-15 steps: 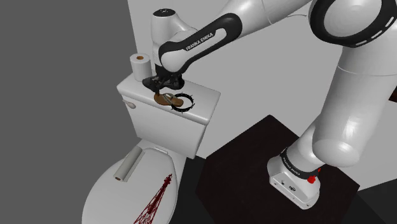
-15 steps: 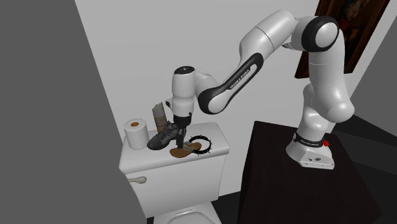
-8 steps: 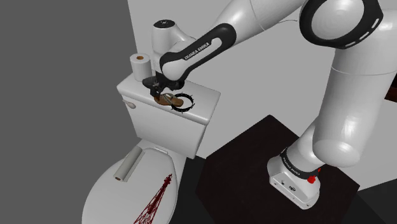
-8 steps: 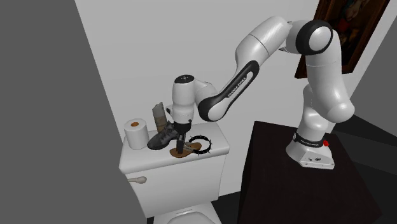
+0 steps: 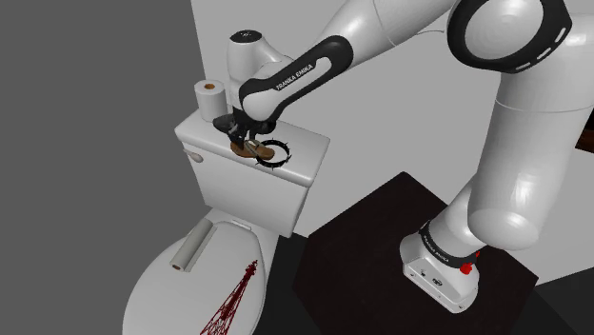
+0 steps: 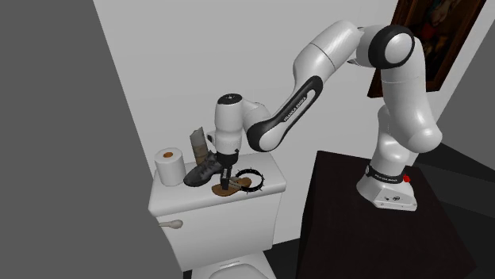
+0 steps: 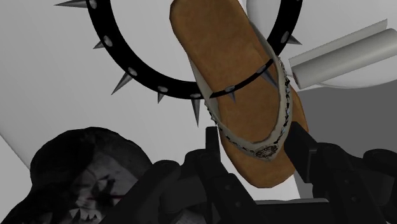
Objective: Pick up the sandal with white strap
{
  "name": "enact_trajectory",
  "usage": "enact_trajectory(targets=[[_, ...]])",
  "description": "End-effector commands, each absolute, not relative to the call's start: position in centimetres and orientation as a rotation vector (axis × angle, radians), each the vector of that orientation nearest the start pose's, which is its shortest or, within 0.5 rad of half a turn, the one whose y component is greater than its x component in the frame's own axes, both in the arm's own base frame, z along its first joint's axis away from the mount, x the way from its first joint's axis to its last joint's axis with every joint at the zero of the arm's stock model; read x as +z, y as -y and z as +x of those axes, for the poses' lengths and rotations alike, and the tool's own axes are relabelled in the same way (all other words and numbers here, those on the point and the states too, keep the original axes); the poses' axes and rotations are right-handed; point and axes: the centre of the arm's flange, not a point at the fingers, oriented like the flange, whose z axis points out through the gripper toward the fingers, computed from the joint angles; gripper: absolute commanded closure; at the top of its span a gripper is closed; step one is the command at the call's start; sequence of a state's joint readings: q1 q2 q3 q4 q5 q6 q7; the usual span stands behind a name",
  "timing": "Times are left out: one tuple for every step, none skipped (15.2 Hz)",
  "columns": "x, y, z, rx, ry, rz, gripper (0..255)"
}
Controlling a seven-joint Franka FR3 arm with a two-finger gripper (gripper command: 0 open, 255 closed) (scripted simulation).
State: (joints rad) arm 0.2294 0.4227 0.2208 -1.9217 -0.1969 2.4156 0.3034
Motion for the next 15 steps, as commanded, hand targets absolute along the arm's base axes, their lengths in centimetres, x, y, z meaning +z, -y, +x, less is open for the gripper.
enact_trajectory(targets=[[28.3, -26.8, 57.3, -0.151, 0.418, -3.123, 255], [28.3, -26.8, 57.3, -0.151, 0.418, -3.123, 255], [28.9, -26.8, 57.3, -0.151, 0.418, -3.123, 255], [29.4, -26.8, 57.3, -0.151, 0.418, -3.123, 255], [29.9, -26.8, 57.3, -0.151, 0.418, -3.123, 255], [30.5, -26.8, 57.3, -0.151, 0.418, -3.123, 255], [31.0, -26.8, 57.3, -0.151, 0.418, -3.123, 255], [31.5, -26.8, 57.3, -0.151, 0.418, -3.123, 255], [32.0, -26.8, 57.3, -0.151, 0.418, -3.123, 255], [32.6, -26.8, 57.3, -0.151, 0.418, -3.123, 255], [33.1, -26.8, 57.3, -0.151, 0.418, -3.123, 255], [33.6, -26.8, 57.3, -0.151, 0.418, -3.123, 255], [34.2, -26.8, 57.3, -0.151, 0.418, -3.123, 255], [34.7, -26.8, 57.3, -0.151, 0.418, -3.123, 255], [35.2, -26.8, 57.3, -0.151, 0.418, -3.123, 255]])
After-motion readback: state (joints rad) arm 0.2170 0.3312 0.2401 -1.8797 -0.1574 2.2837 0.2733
